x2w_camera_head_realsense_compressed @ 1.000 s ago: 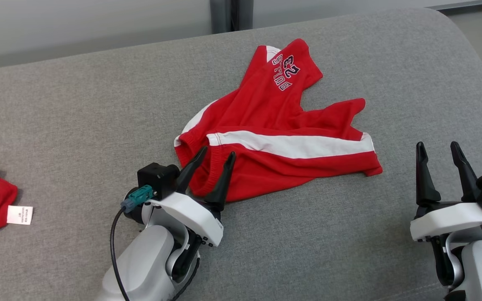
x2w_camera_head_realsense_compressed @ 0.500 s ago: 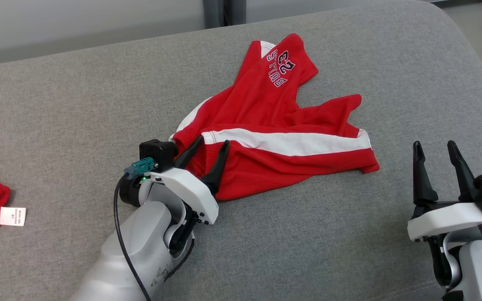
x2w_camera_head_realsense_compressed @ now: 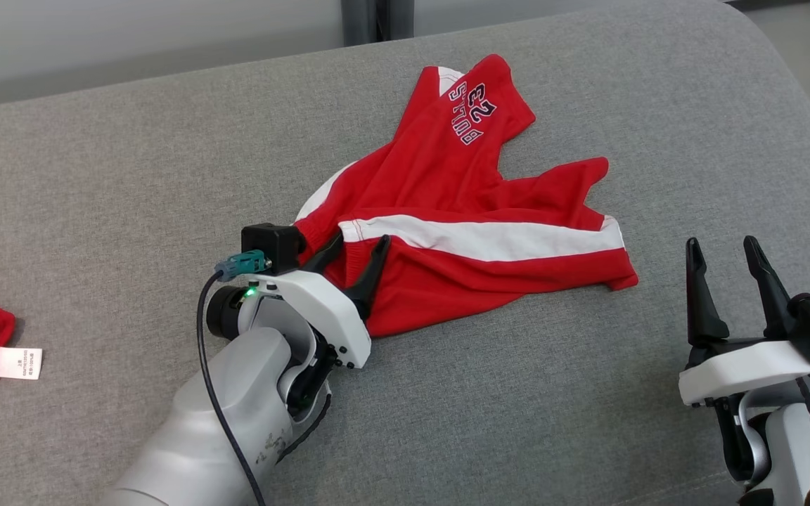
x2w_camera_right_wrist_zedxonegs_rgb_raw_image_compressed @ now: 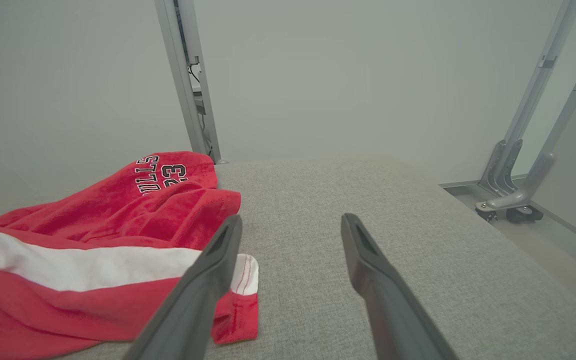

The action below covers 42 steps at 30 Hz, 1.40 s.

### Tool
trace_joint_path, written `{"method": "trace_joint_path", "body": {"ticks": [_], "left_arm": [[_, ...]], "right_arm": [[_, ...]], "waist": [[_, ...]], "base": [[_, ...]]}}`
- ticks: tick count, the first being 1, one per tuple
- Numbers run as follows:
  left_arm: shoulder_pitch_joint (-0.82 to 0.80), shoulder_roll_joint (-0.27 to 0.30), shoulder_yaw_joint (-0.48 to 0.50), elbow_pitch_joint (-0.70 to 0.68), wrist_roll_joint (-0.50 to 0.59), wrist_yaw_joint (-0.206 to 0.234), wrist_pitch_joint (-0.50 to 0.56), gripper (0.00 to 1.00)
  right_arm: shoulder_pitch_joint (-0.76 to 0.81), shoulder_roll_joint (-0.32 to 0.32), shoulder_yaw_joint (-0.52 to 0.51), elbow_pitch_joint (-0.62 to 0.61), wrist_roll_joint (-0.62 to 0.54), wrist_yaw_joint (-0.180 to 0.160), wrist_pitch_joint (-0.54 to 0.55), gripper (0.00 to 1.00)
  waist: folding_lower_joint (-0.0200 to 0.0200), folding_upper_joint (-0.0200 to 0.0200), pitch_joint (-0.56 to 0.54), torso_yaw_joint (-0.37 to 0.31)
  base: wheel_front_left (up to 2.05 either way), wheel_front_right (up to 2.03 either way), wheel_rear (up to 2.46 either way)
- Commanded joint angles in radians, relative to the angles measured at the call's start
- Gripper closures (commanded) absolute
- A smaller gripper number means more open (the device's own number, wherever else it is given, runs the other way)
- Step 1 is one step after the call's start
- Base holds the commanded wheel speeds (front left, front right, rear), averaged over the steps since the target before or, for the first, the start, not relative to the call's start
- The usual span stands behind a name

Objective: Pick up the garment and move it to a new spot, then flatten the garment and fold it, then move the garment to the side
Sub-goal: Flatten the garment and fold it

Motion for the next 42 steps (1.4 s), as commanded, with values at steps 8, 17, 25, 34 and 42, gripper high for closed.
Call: {"method": "trace_joint_path", "body": {"ticks": [8, 17, 25, 34, 42], "left_arm": [[-0.052, 0.005, -0.043, 0.012, -0.043, 0.003, -0.035, 0.64], [-0.055, 0.006, -0.061, -0.020, -0.006, 0.004, -0.049, 1.00], [0.046, 0.005, -0.018, -0.121, 0.104, -0.014, -0.049, 1.00], [0.166, 0.007, 0.010, -0.180, 0.213, -0.031, -0.048, 1.00], [0.233, 0.015, 0.011, -0.207, 0.267, -0.044, -0.048, 1.00]], "right_arm": [[-0.005, -0.002, -0.009, 0.003, -0.004, 0.000, 0.000, 0.00], [0.005, -0.002, -0.037, 0.036, -0.009, 0.000, 0.000, 0.00], [0.005, -0.023, -0.085, 0.133, 0.013, 0.000, 0.000, 0.00], [0.014, -0.056, -0.064, 0.247, 0.028, 0.000, 0.000, 0.00], [0.002, -0.081, -0.049, 0.313, 0.023, 0.000, 0.000, 0.00]], "waist": [[0.0000, 0.0000, 0.005, 0.008], [0.0000, 0.0000, -0.018, 0.048], [0.0000, 0.0000, -0.067, 0.126], [0.0000, 0.0000, -0.120, 0.191], [0.0000, 0.0000, -0.144, 0.233]], "base": [[0.00, 0.00, 0.00], [0.00, 0.00, 0.00], [0.00, 0.00, 0.00], [0.00, 0.00, 0.00], [0.00, 0.00, 0.00]]}}
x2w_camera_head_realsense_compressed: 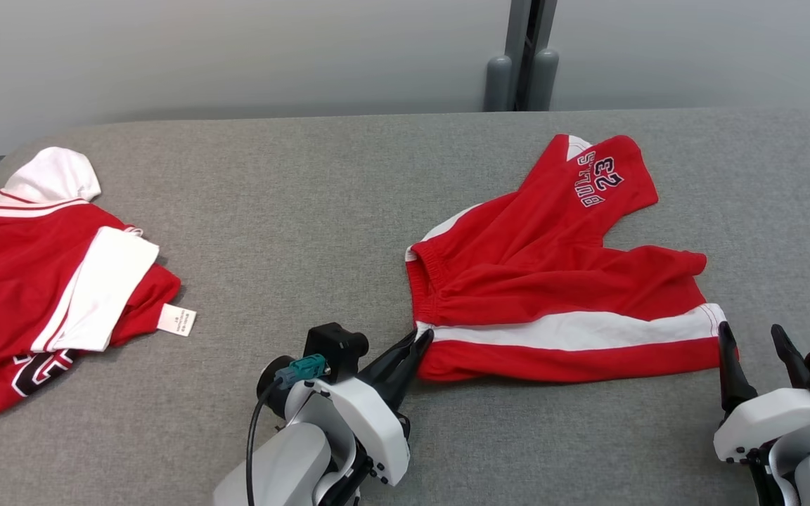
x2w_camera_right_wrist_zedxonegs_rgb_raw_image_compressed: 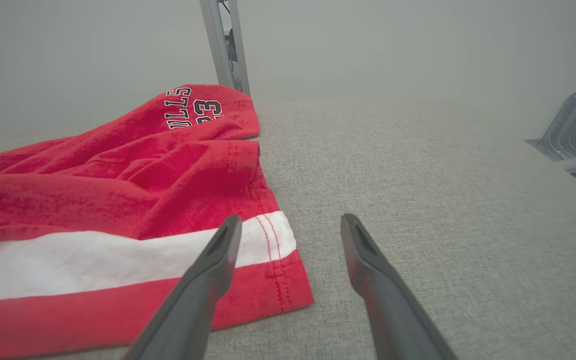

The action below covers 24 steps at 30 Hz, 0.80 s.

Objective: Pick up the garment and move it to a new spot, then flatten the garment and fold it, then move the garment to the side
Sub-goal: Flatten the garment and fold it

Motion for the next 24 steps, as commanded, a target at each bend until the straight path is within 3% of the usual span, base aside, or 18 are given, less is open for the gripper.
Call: {"method": "trace_joint_path", "body": {"ticks": [1, 15, 24], "left_arm": [[0.009, 0.009, 0.006, -0.001, 0.007, -0.003, -0.001, 1.00], [0.024, 0.001, 0.015, -0.018, 0.039, -0.010, -0.001, 1.00], [0.021, -0.001, 0.013, -0.019, 0.038, -0.012, -0.001, 1.00]], "right_arm": [[-0.008, -0.011, 0.002, 0.006, -0.003, 0.000, 0.000, 0.00], [-0.128, -0.090, 0.149, 0.226, 0.077, 0.000, 0.000, 0.00], [-0.172, -0.111, 0.241, 0.290, 0.147, 0.000, 0.000, 0.00]], "waist": [[0.0000, 0.0000, -0.002, 0.010], [0.0000, 0.0000, 0.016, 0.053], [0.0000, 0.0000, 0.029, 0.055]], "base": [[0.00, 0.00, 0.00], [0.00, 0.00, 0.00], [0.00, 0.00, 0.00]]}}
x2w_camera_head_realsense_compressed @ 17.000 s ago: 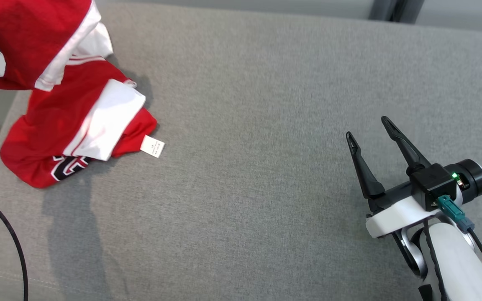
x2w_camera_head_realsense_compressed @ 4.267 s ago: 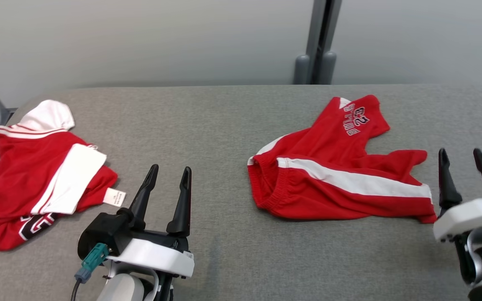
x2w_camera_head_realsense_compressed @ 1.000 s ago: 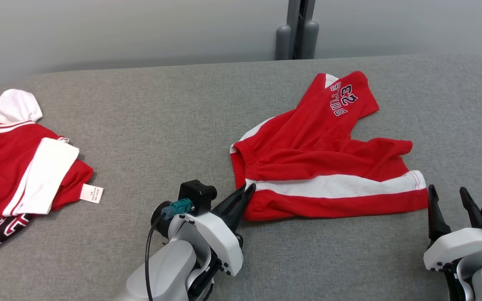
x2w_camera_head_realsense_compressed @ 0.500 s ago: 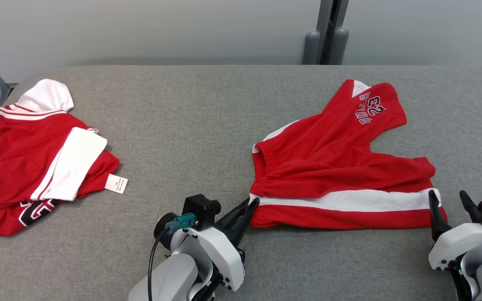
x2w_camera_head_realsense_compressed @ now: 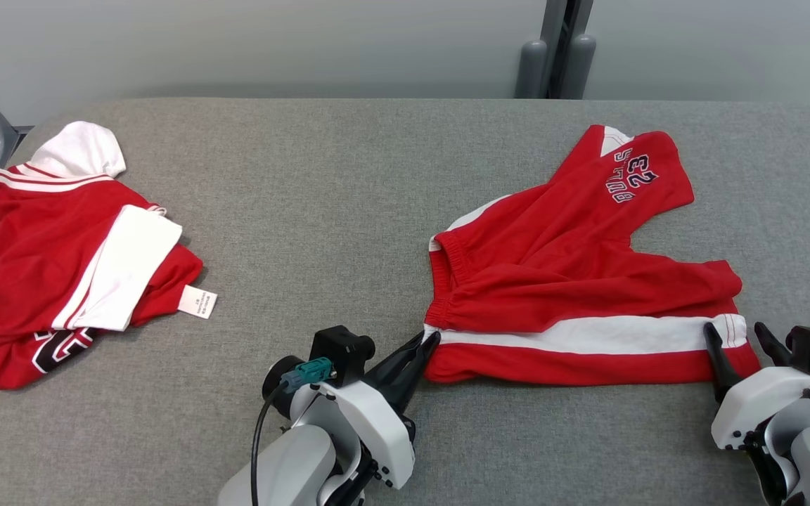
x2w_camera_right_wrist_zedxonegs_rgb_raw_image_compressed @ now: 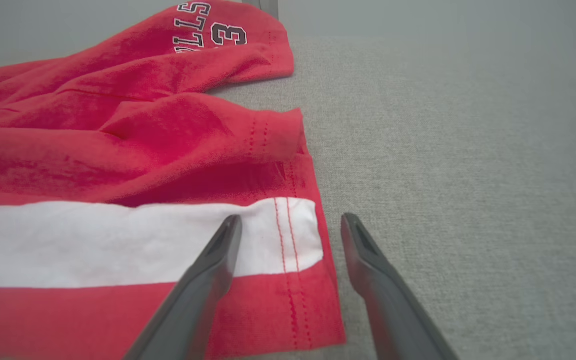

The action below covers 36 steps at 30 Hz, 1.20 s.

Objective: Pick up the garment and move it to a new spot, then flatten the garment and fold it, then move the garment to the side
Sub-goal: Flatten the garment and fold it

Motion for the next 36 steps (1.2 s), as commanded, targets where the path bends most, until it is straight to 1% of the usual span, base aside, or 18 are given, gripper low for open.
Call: {"method": "trace_joint_path", "body": {"ticks": [1, 9, 10, 11, 12, 13, 14, 20, 24, 27, 32, 36], "left_arm": [[0.002, 0.005, 0.002, 0.002, 0.002, -0.005, -0.001, 1.00], [-0.017, 0.005, -0.016, -0.002, -0.012, -0.004, -0.001, 1.00], [-0.017, 0.004, -0.016, -0.001, -0.013, -0.004, -0.001, 1.00], [-0.016, 0.005, -0.016, 0.001, -0.013, -0.004, -0.001, 1.00], [-0.015, 0.005, -0.017, 0.003, -0.012, -0.004, -0.001, 1.00], [-0.014, 0.005, -0.017, 0.005, -0.012, -0.004, -0.001, 1.00], [-0.012, 0.005, -0.017, 0.007, -0.012, -0.004, -0.001, 1.00], [0.000, 0.005, -0.009, 0.016, -0.018, -0.004, -0.001, 1.00], [0.020, 0.005, -0.006, 0.023, -0.022, -0.004, -0.001, 1.00], [0.029, 0.007, -0.001, 0.022, -0.028, -0.004, -0.001, 1.00], [0.047, 0.017, -0.007, 0.003, -0.044, -0.004, -0.001, 1.00], [0.044, 0.038, -0.014, -0.030, -0.087, -0.004, 0.004, 1.00]], "right_arm": [[-0.011, -0.007, 0.004, 0.002, 0.006, 0.000, 0.000, 0.00], [-0.026, -0.021, 0.052, 0.011, 0.039, 0.000, 0.000, 0.00], [-0.025, -0.021, 0.058, 0.012, 0.042, 0.000, 0.000, 0.16], [-0.026, -0.022, 0.061, 0.011, 0.042, 0.000, 0.000, 0.51], [-0.026, -0.022, 0.065, 0.006, 0.045, 0.000, 0.000, 0.65], [-0.026, -0.023, 0.067, 0.002, 0.047, 0.000, 0.000, 0.85], [-0.024, -0.025, 0.069, -0.002, 0.047, 0.000, 0.000, 1.00], [-0.003, -0.027, 0.077, -0.016, 0.049, 0.000, 0.000, 1.00], [0.022, -0.031, 0.063, -0.056, 0.055, 0.000, 0.000, 1.00], [0.047, -0.036, 0.054, -0.115, 0.059, 0.000, 0.000, 1.00], [0.105, -0.040, 0.051, -0.249, 0.070, 0.000, 0.000, 1.00], [0.132, -0.059, 0.060, -0.358, 0.087, 0.000, 0.000, 1.00]], "waist": [[0.0000, 0.0000, 0.002, 0.001], [0.0000, 0.0000, 0.014, 0.010], [0.0000, 0.0000, 0.014, 0.011], [0.0000, 0.0000, 0.014, 0.011], [0.0000, 0.0000, 0.013, 0.011], [0.0000, 0.0000, 0.012, 0.011], [0.0000, 0.0000, 0.011, 0.010], [0.0000, 0.0000, -0.007, 0.005], [0.0000, 0.0000, -0.033, -0.003], [0.0000, 0.0000, -0.059, -0.009], [0.0000, 0.0000, -0.113, -0.026], [0.0000, 0.0000, -0.149, -0.044]], "base": [[0.00, 0.00, 0.00], [0.00, 0.00, 0.00], [0.00, 0.00, 0.00], [0.00, 0.00, 0.00], [0.00, 0.00, 0.00], [0.00, 0.00, 0.00], [0.00, 0.00, 0.00], [0.00, 0.00, 0.00], [0.00, 0.00, 0.00], [0.00, 0.00, 0.00], [0.00, 0.00, 0.00], [0.00, 0.00, 0.00]]}}
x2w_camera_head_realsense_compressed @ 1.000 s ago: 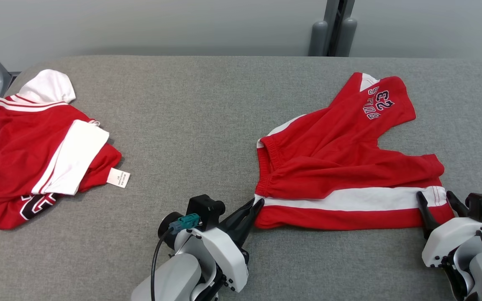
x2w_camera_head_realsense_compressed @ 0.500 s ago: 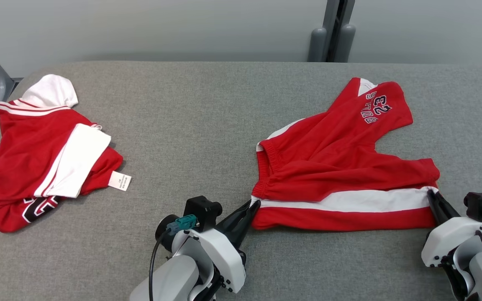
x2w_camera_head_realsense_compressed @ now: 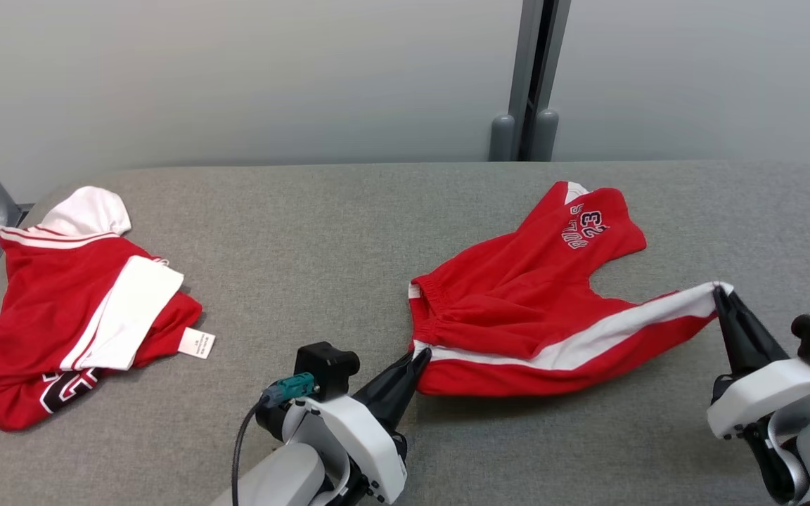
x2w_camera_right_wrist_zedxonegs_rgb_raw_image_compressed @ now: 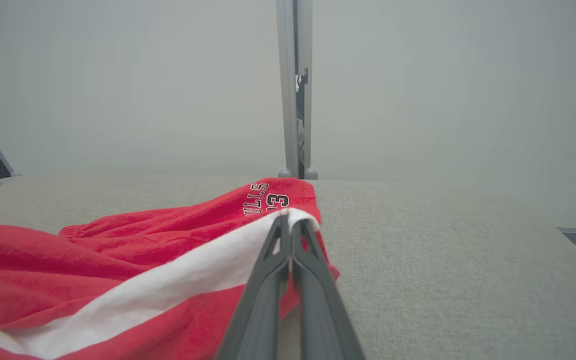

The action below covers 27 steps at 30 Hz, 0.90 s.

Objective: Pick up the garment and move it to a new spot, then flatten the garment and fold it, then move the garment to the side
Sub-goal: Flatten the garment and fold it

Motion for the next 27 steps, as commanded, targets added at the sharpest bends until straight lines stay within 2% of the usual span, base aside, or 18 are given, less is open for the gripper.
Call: {"method": "trace_joint_path", "body": {"ticks": [1, 8, 12, 17, 23, 27], "left_arm": [[-0.010, 0.017, 0.005, -0.019, -0.020, -0.001, 0.004, 1.00], [-0.059, 0.071, 0.079, -0.132, -0.130, 0.001, 0.029, 1.00], [-0.099, 0.087, 0.126, -0.201, -0.187, 0.000, 0.059, 1.00], [-0.168, 0.124, 0.140, -0.290, -0.236, 0.000, 0.147, 1.00], [-0.243, 0.162, 0.166, -0.375, -0.348, -0.001, 0.275, 1.00], [-0.282, 0.181, 0.182, -0.399, -0.377, -0.001, 0.307, 1.00]], "right_arm": [[0.009, -0.017, -0.005, -0.035, 0.011, 0.000, 0.000, 1.00], [-0.005, -0.039, -0.059, -0.182, 0.030, 0.000, 0.000, 1.00], [-0.023, -0.021, -0.115, -0.232, 0.054, 0.000, 0.000, 1.00], [-0.065, 0.005, -0.150, -0.258, 0.076, 0.000, 0.000, 1.00], [-0.130, 0.042, -0.193, -0.261, 0.096, 0.000, 0.000, 1.00], [-0.162, 0.059, -0.196, -0.264, 0.089, 0.000, 0.000, 1.00]], "waist": [[0.0000, 0.0000, -0.021, -0.017], [0.0000, 0.0000, -0.040, -0.032], [0.0000, 0.0000, -0.048, -0.033], [0.0000, 0.0000, -0.054, -0.037], [0.0000, 0.0000, -0.058, -0.046], [0.0000, 0.0000, -0.060, -0.056]], "base": [[0.00, 0.00, 0.00], [0.00, 0.00, 0.00], [0.00, 0.00, 0.00], [0.00, 0.00, 0.00], [0.00, 0.00, 0.00], [0.00, 0.00, 0.00]]}}
